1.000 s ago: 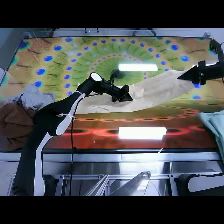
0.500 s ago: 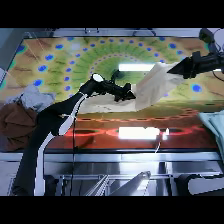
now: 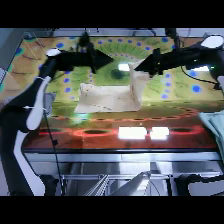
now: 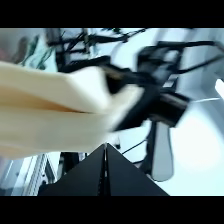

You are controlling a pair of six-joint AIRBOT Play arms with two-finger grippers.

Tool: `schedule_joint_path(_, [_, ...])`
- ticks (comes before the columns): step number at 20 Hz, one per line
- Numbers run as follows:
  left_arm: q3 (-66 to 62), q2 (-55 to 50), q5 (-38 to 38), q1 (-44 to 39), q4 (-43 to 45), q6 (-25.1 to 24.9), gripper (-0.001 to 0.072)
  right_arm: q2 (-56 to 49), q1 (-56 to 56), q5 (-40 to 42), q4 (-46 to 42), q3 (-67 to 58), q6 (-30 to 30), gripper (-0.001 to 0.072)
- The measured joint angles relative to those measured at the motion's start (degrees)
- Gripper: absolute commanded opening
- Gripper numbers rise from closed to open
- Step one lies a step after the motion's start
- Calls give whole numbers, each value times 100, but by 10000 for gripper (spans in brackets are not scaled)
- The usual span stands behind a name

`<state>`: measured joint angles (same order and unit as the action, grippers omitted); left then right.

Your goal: Fold the shirts.

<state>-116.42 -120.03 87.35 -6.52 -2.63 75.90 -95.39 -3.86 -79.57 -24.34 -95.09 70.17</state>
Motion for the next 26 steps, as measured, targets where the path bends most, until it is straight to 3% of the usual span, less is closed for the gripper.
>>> schedule_joint_path(5, [581,1141,479,1655,-372,-501,2,-435,-1163,1596,81,-2,35,16])
schedule_joint_path(8, [1025,1639,675,2385,-448,-741,3,-890,-1893,2559,409,-42,-278,38])
schedule_joint_path(10, [1362,1875,791,2686,-452,-868,3,-1235,-2326,3049,695,-120,-669,439])
schedule_joint_path(11, [1556,1985,835,2817,-470,-931,3,-1375,-2498,3211,831,-175,-903,563])
schedule_joint_path(12, [1707,2044,833,2896,-481,-984,3,-1484,-2647,3322,955,-221,-1119,564])
schedule_joint_path(13, [1864,2094,850,2955,-479,-1025,3,-1565,-2752,3405,1029,-251,-1305,559])
schedule_joint_path(14, [2002,2135,872,2999,-479,-1058,3,-1602,-2793,3471,1060,-273,-1445,494])
schedule_joint_path(15, [2111,2164,887,3021,-481,-1093,3,-1604,-2778,3473,1095,-293,-1547,210])
schedule_joint_path(16, [2214,2181,925,3034,-483,-1115,3,-1576,-2702,3390,1097,-304,-1617,84])
schedule_joint_path(17, [2295,2194,960,3034,-483,-1145,3,-1532,-2577,3174,1097,-310,-1668,79])
schedule_joint_path(18, [2347,2203,1001,3034,-485,-1154,3,-1471,-2411,2964,1097,-317,-1692,16])
schedule_joint_path(23, [2455,2227,1126,2938,-487,-1331,2,-1060,-1231,1565,828,-295,-1272,15])
schedule_joint_path(26, [2474,2227,1215,2859,-448,-1473,2,-728,-625,1093,-68,-20,-634,15])
